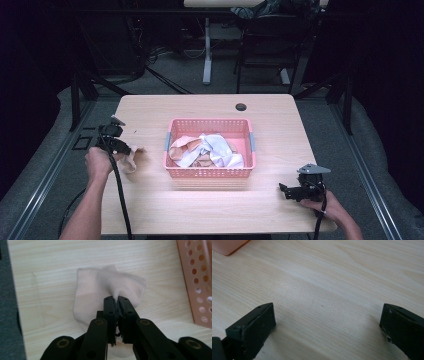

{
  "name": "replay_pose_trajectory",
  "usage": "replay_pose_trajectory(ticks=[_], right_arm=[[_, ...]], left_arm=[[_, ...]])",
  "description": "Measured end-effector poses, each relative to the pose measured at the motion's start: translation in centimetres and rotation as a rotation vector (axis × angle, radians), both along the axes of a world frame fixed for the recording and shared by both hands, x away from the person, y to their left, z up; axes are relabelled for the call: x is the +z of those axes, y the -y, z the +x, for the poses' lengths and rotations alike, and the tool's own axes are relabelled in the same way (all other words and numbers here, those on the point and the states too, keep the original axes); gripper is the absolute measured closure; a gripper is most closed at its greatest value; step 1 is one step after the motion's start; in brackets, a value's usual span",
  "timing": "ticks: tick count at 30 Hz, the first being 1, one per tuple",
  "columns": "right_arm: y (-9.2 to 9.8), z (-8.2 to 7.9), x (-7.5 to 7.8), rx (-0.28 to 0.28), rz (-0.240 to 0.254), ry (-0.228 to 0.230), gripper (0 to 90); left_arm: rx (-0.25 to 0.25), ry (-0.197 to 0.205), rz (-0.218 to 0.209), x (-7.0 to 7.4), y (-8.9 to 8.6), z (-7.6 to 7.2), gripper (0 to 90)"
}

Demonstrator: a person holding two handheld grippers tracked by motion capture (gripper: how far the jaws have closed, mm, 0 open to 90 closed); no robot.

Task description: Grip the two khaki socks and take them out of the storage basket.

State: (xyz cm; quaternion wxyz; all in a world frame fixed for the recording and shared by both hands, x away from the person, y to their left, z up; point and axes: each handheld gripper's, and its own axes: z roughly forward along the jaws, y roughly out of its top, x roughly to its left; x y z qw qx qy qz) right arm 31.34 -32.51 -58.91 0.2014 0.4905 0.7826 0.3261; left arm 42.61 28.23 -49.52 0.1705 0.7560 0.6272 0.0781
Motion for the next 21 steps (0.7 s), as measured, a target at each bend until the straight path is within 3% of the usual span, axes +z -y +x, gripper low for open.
replay_pose_trajectory(ticks=[3,6,9,18,21], right_arm=[[0.0,0.0,0.0,-0.001,-0.004,-0.003,0.0],[0.0,0.0,0.0,-0.002,-0.004,-0.003,0.0],[0.0,0.0,0.0,-0.005,0.005,0.000,0.0],[0.0,0.1,0.0,0.000,0.001,-0.001,0.0],[0.0,0.1,0.0,0.000,0.001,-0.001,0.0]], left_arm=[[0.017,-0.017,-0.009,-0.7,0.0,0.0,63.6],[0.027,0.014,-0.007,-0.4,0.1,-0.2,39.1],[0.019,0.034,-0.016,0.2,0.1,-0.4,25.7],[-0.015,0.092,-0.066,2.6,0.6,-0.5,15.1],[-0.057,0.109,-0.096,3.8,1.6,-0.3,15.1]])
